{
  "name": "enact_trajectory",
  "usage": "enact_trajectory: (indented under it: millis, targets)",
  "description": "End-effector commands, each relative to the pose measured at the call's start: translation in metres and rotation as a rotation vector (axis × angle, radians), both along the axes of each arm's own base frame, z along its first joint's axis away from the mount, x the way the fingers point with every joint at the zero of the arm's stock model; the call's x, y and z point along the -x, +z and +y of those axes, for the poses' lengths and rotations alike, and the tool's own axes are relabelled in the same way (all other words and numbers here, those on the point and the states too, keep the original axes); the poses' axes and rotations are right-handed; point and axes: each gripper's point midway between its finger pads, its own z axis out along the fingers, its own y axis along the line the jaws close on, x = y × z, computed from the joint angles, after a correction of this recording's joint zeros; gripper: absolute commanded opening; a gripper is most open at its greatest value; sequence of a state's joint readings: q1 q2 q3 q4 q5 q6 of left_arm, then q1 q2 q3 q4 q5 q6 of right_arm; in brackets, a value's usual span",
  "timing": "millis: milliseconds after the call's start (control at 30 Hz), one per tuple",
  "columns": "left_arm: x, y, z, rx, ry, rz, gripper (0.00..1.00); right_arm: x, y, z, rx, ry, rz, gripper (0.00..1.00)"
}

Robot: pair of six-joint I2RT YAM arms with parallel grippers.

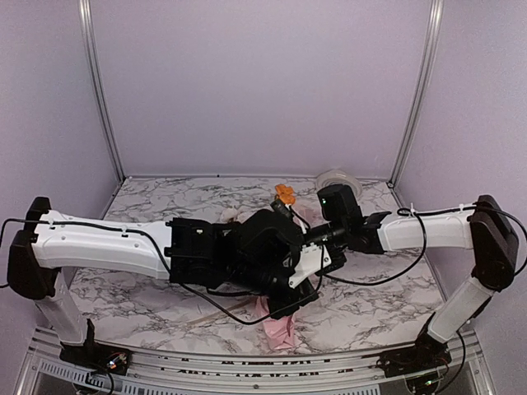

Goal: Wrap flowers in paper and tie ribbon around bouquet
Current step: Cross the half-tied ribbon over the folded bouquet.

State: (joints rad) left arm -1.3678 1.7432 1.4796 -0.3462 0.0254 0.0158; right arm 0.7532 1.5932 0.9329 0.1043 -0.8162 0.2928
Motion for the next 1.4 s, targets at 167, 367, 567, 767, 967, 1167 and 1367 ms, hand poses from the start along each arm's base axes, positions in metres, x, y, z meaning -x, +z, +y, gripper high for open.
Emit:
enact_trajectory:
  millis: [167, 367, 567, 767, 967, 1167, 1367]
  targets:
    - [0.001, 0.013, -0.073, 0.066, -0.189, -0.117, 0.0, -0.009, 0.011, 0.002, -0.008, -0.02, -0.028, 0.0]
    - [0.0, 0.017, -0.074, 0.121, -0.194, -0.153, 0.03, -0.009, 0.008, 0.002, 0.004, -0.01, -0.037, 0.0]
    - [-0.004, -0.001, -0.061, 0.082, -0.188, -0.195, 0.43, -0.012, -0.002, 0.0, 0.051, -0.015, -0.05, 0.0]
    - [-0.009, 0.016, -0.04, 0.113, -0.154, -0.266, 0.65, -0.011, 0.002, 0.001, 0.036, -0.005, -0.055, 0.0]
    - [-0.023, 0.046, -0.011, 0.235, -0.025, -0.311, 0.68, -0.01, 0.001, 0.003, 0.015, -0.004, -0.035, 0.0]
    - [-0.085, 0.061, 0.077, 0.427, 0.456, -0.267, 0.68, -0.014, 0.006, 0.008, 0.0, -0.022, -0.023, 0.0]
    - [-0.098, 0.003, 0.142, 0.42, 0.655, -0.153, 0.78, -0.012, 0.003, 0.012, 0.007, -0.055, -0.02, 0.0]
